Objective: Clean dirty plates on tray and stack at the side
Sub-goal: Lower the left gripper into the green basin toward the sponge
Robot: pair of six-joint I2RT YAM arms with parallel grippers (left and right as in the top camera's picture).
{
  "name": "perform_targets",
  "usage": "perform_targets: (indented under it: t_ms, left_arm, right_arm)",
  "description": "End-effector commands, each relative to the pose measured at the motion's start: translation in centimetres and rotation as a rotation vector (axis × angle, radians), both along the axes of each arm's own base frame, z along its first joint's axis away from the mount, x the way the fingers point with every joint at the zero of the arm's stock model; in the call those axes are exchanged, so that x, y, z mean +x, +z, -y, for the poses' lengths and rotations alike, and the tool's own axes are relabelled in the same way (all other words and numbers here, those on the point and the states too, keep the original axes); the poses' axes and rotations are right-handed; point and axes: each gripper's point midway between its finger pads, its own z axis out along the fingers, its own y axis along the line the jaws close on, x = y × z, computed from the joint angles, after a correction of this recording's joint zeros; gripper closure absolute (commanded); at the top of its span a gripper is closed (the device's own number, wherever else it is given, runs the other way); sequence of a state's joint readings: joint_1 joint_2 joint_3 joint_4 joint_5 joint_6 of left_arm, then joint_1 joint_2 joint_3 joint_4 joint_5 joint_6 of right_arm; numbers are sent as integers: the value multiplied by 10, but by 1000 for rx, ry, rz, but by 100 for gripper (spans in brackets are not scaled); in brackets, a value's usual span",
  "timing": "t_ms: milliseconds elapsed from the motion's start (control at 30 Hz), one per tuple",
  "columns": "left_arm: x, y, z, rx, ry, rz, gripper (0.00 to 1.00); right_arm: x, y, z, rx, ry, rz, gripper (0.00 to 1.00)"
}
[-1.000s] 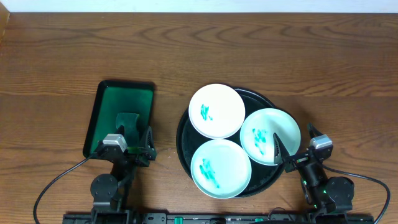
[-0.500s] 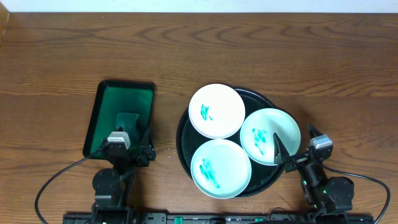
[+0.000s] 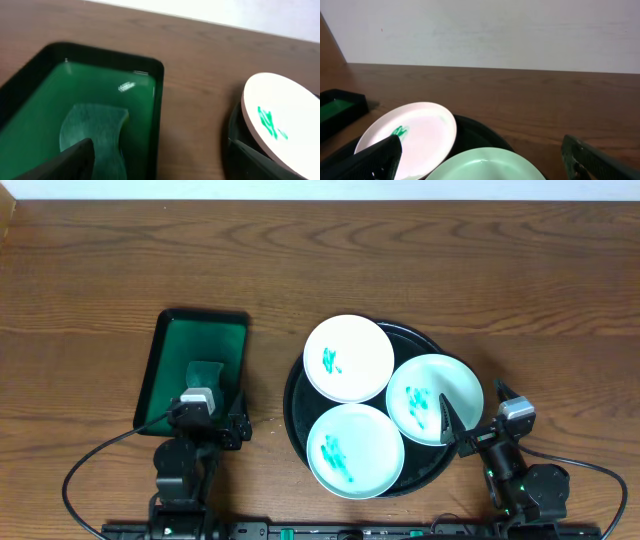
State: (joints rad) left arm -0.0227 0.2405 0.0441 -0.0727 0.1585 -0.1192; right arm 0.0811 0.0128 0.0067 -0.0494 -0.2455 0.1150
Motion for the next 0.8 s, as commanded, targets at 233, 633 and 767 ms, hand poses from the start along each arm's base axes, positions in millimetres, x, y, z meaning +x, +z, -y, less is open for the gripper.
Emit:
perform_targets:
  t_ms: [233,633,767]
  left_arm:
    - [-7,50,5,-29,-15,-117,15]
    - [-13,96,8,-32,-24,-572,15]
    - [-23,108,7,-29,-19,-761,15]
  right_arm:
    - [0,-2,0,9,-4,-10,1]
    - [0,-2,0,9,-4,-10,1]
    - [0,-2,0,9,-4,-10,1]
